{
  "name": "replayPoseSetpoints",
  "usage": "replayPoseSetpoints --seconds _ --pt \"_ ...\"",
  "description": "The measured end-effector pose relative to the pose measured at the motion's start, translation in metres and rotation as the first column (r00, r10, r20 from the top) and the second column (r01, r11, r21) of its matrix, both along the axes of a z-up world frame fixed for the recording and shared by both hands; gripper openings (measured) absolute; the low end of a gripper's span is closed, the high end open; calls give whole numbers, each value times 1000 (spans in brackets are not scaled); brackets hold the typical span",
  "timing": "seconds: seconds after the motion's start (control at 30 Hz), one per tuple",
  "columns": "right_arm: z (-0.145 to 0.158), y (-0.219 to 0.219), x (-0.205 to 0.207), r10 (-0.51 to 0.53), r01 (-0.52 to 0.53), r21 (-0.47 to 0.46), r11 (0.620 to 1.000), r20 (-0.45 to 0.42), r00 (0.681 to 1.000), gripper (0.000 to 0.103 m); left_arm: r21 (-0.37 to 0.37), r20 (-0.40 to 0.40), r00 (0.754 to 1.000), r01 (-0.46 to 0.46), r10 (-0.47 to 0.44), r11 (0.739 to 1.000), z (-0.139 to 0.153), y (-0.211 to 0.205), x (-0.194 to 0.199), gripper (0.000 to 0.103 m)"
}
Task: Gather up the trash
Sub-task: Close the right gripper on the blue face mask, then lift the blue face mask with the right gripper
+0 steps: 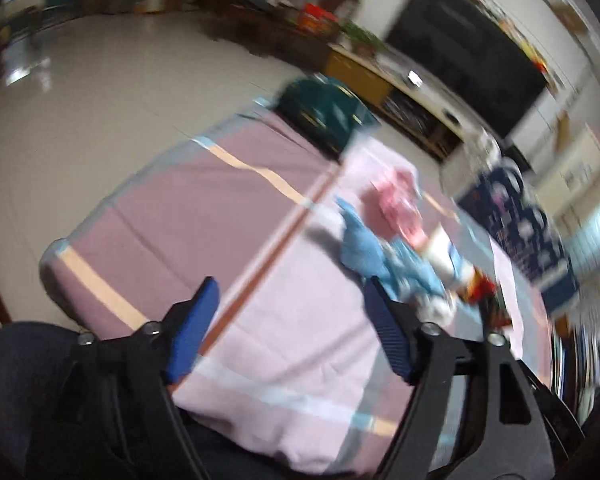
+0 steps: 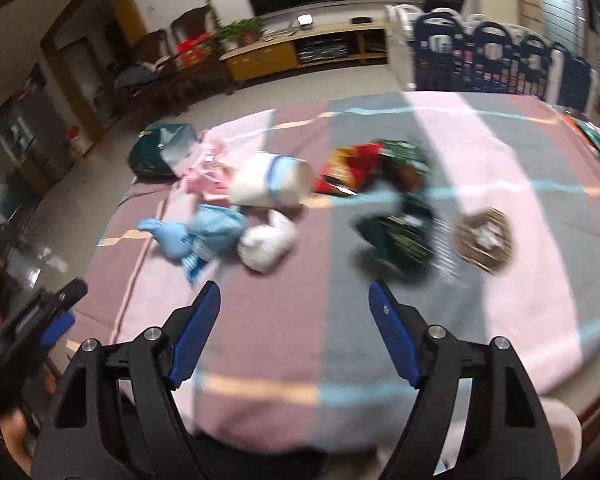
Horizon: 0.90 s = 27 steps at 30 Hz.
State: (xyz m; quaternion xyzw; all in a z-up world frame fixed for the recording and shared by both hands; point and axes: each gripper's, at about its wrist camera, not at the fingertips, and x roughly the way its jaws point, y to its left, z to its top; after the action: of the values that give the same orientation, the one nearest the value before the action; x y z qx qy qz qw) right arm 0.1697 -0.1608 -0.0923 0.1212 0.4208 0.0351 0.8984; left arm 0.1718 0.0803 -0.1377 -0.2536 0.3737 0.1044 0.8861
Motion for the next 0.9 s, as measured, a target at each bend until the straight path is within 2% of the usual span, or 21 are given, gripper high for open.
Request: replayPoseSetpoints --seconds 0.07,0.13,0.2,0.3,0.37,0.4,0.47,0.5,0.53,0.8,0.9 --pt "-5 19 31 27 -27 -9 1000 4 1000 75 -14 -7 999 -31 31 999 0 8 2 84" --pt "-12 38 62 42 -42 -22 999 -10 999 75 -73 -30 999 -43 41 996 -5 16 3 85" --pt "-24 55 89 46 -47 -26 999 -46 998 75 -121 -40 998 -55 50 991 -10 22 3 86" --pt "-42 74 109 65 -70 -51 996 -101 993 75 -155 -36 998 -64 59 986 -13 26 -1 88" --pt "-51 81 115 72 -81 -62 995 -132 989 57 -158 -36 998 -60 55 986 -14 24 -1 88" --pt "-55 83 115 72 -83 -64 994 -151 986 42 -158 -38 998 -54 49 986 -14 24 -1 88" --pt "-58 81 109 74 -81 -39 996 -150 986 31 -156 -39 998 -49 43 987 -14 23 -1 89" --pt "-57 79 105 76 -81 -30 996 -143 987 21 -158 -40 998 -49 43 986 -14 22 0 89" --pt "-54 77 101 76 -82 -33 996 -138 988 17 -162 -40 998 -49 43 986 -14 22 0 89" --pt "-8 36 42 42 -42 13 999 -9 999 15 -172 -44 998 -50 43 984 -17 22 2 89" --pt "2 18 15 34 -34 55 998 4 999 15 -157 -43 998 -46 40 987 -17 19 3 89"
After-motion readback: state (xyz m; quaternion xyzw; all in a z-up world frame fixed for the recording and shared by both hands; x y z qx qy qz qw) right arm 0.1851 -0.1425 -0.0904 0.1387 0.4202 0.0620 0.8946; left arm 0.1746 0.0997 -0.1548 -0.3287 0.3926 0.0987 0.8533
